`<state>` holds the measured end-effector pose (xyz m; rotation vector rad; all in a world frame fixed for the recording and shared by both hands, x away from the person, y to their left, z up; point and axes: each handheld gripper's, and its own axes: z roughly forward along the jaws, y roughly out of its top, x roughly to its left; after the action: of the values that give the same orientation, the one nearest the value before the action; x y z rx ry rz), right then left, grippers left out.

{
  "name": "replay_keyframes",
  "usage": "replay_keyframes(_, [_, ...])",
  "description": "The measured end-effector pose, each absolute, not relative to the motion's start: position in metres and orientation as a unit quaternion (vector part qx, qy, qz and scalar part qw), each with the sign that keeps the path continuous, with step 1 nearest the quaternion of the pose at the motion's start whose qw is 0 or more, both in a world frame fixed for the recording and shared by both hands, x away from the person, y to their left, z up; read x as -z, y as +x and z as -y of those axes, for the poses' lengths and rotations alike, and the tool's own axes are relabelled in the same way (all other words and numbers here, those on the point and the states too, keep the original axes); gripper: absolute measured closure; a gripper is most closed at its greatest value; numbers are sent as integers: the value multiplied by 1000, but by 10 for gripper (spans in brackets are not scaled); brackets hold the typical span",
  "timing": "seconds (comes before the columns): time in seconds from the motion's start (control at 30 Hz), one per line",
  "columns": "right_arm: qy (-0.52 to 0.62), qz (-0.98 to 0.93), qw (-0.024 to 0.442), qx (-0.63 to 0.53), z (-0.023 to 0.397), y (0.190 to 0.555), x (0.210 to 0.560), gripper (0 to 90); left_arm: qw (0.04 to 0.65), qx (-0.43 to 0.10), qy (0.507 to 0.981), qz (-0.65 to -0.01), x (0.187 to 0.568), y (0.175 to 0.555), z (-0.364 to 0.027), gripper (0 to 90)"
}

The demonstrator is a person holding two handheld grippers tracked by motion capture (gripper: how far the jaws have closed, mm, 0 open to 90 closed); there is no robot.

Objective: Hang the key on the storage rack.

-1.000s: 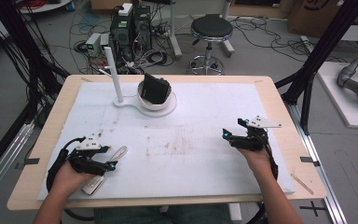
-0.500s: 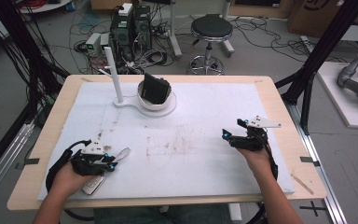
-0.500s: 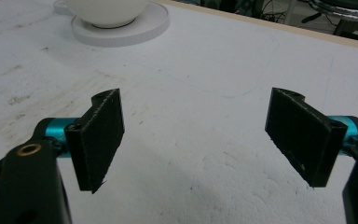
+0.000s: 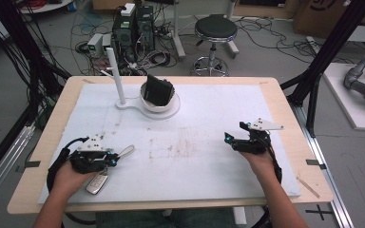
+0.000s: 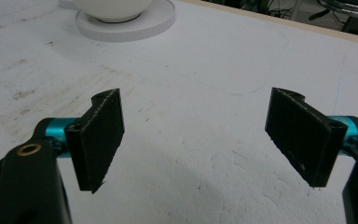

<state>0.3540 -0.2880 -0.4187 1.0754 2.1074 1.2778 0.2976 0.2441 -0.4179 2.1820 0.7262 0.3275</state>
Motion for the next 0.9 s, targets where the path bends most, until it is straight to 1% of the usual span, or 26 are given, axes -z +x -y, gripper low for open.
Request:
replay_keyframes(0.17, [389, -765, 223, -462, 288, 354, 419, 197, 424, -170, 838, -296, 406, 294, -243, 815])
replay_keyframes(0.4, [392, -766, 221, -460, 287, 354, 419, 197, 478, -210, 798, -302, 390, 293, -239, 815])
replay_keyframes(0.57, [394, -764, 223, -460, 289, 352, 419, 197, 502, -243, 771, -308, 379, 297, -236, 815])
replay_keyframes(0.8, [397, -761, 225, -461, 291, 350, 419, 197, 515, -268, 748, -320, 364, 308, -234, 815])
replay_keyframes(0.9, [397, -761, 227, -460, 291, 349, 418, 197, 518, -299, 730, -332, 356, 312, -236, 815])
